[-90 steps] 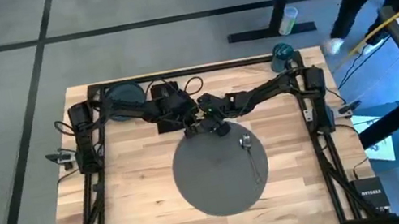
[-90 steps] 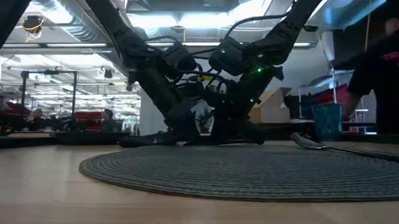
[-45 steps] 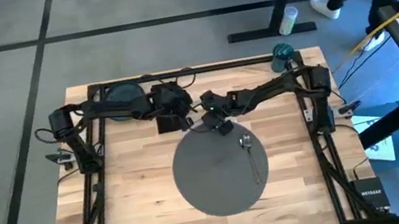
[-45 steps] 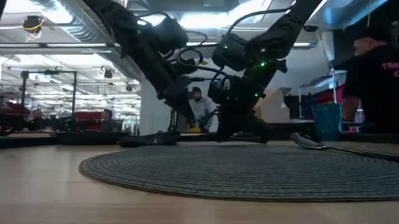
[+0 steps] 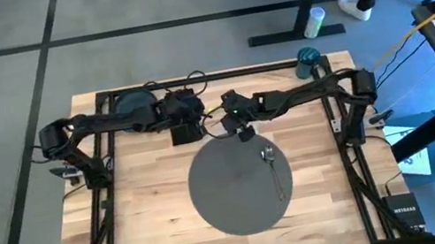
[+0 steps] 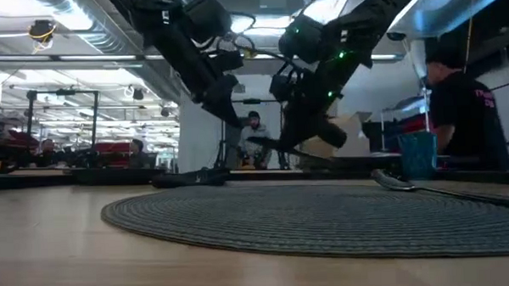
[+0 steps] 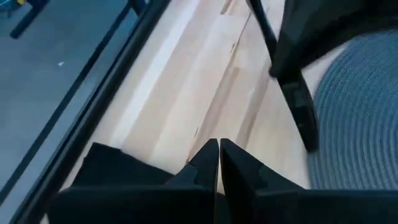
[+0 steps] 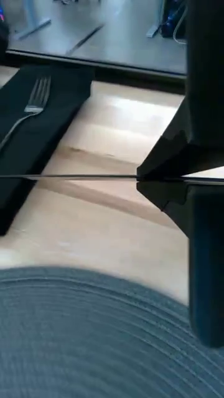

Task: Set table place
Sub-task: Put the black table knife on the gray tablemat to the left of the black spoon

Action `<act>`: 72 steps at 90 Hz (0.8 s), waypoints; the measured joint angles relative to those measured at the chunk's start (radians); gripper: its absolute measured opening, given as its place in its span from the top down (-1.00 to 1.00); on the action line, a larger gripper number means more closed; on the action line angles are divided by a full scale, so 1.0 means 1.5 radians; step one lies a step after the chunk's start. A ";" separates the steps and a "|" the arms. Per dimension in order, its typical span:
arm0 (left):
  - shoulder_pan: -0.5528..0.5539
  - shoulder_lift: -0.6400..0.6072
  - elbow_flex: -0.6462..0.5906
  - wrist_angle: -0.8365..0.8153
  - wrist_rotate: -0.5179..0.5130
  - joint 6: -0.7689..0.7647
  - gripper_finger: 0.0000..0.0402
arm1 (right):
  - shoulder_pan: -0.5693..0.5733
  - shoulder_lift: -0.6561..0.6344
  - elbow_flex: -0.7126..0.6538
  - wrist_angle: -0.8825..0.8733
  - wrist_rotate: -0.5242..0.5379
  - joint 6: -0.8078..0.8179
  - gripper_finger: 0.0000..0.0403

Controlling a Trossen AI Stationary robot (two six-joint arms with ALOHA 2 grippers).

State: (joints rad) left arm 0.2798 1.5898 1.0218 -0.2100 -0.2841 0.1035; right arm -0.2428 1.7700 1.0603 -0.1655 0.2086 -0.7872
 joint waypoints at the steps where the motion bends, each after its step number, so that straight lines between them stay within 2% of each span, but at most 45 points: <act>1: -0.001 0.000 0.000 -0.001 -0.001 0.000 1.00 | 0.000 -0.003 0.000 -0.003 0.002 0.000 1.00; 16: -0.011 -0.017 0.000 -0.014 -0.016 -0.018 1.00 | 0.000 -0.038 0.000 -0.068 0.030 0.004 1.00; 52: -0.039 -0.043 0.001 -0.035 -0.081 -0.032 1.00 | 0.001 -0.157 0.000 -0.189 0.031 0.088 1.00; 72: -0.060 -0.070 0.001 -0.025 -0.093 -0.031 1.00 | 0.026 -0.207 -0.001 -0.206 0.036 0.088 1.00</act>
State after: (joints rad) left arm 0.1897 1.4845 1.0225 -0.2474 -0.4230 0.0573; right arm -0.2044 1.4602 1.0595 -0.4739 0.2630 -0.6552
